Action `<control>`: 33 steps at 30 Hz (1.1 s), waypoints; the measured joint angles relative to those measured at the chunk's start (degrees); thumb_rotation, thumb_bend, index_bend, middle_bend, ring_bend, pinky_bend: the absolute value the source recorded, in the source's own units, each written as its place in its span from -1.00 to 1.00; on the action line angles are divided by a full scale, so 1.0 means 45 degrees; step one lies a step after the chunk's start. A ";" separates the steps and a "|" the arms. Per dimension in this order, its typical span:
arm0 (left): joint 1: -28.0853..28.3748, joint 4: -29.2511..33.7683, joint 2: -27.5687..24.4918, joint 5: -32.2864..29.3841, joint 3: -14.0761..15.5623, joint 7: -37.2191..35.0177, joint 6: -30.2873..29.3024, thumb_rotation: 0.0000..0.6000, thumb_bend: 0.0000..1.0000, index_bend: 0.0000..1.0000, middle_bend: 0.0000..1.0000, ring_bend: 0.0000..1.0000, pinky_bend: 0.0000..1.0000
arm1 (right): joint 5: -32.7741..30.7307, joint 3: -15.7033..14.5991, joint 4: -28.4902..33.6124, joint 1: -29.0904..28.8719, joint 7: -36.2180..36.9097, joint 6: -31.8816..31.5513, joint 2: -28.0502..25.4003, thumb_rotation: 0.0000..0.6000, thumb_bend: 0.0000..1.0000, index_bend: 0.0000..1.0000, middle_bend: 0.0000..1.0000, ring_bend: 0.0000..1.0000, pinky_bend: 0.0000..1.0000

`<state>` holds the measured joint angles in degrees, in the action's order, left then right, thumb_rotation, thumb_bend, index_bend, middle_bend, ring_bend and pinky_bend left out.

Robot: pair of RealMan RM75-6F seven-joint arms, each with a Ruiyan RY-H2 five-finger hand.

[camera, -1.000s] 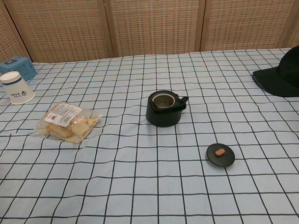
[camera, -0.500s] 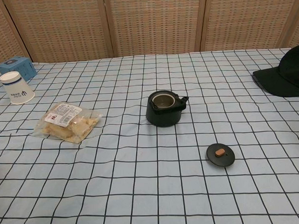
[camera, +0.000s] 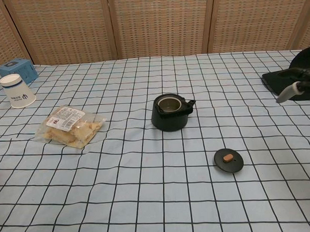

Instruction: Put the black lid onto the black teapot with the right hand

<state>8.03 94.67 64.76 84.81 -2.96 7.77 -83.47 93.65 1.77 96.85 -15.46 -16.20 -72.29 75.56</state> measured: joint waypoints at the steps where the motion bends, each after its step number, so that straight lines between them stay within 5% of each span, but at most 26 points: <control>1: 0.0002 -0.0006 -0.0012 0.0012 0.0004 -0.0042 0.0006 1.00 -0.88 -1.00 -1.00 -1.00 -1.00 | -0.0122 0.0035 0.0077 -0.0121 -0.0237 0.0247 0.0138 1.00 -0.46 -0.46 -1.00 -1.00 -1.00; 18: 0.0150 -0.0104 -0.0101 -0.0056 0.0030 -0.0419 0.0406 1.00 -0.87 -1.00 -1.00 -1.00 -1.00 | -0.3954 0.1145 -0.0376 -0.2011 -0.3072 0.2862 0.2904 1.00 -0.27 -0.38 -1.00 -1.00 -1.00; 33: 0.0253 -0.0148 -0.0090 -0.0188 0.0018 -0.0448 0.0627 1.00 -0.87 -1.00 -1.00 -1.00 -1.00 | -0.5079 0.1186 -0.0716 -0.2605 -0.3829 0.3138 0.3477 1.00 -0.27 -0.40 -1.00 -1.00 -1.00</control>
<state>9.17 94.00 64.35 83.97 -2.87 5.75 -80.64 70.80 7.10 93.63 -27.19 -33.43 -58.17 91.20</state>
